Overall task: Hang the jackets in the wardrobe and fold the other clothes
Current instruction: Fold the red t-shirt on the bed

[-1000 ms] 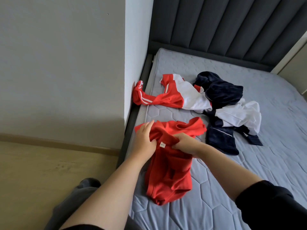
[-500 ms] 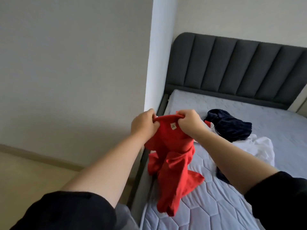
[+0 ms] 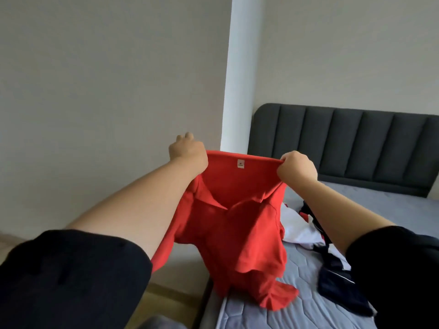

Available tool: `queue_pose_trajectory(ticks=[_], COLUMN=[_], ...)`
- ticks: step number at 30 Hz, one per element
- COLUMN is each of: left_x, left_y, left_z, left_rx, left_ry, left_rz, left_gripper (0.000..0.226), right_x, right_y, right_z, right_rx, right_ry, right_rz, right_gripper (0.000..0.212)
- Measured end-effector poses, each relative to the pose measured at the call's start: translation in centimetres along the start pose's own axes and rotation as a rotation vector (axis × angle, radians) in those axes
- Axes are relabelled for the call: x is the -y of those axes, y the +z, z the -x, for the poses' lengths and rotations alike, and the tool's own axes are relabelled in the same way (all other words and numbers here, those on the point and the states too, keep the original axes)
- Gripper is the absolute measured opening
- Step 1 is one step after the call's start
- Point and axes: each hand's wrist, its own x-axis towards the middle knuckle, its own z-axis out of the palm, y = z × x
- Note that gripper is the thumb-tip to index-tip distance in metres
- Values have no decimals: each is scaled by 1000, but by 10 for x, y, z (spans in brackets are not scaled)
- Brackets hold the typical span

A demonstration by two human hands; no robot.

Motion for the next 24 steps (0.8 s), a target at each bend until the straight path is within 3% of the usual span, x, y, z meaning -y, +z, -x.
queue_pose_trajectory(ticks=[2,5,8,13,20,24], left_x=[-2,-9,-23,-46,-76,-85], left_y=[-15,-29,-44,-79,-159,-183], left_z=[5,16,30,49,60,62], left_rx=[60,189,292,176,54,-109], left_ry=[-84,-205,-308,-335,-420,-442], left_rz=[79,391,745,1095,1434,1626], left_gripper=[35,18,27,25,38,22], right_x=[-11,-25,-36,-52,-58,-61], right_y=[-15,-37,-60,-111,-196,-220], right_z=[0,7,16,30,44,41], right_rx=[10,10,-18,-252,-665,-772], right_ry=[66,184,268,249,243,257], right_rz=[47,32,-42,-154,-551,-638], right_gripper=[19,10,12,13,16,21])
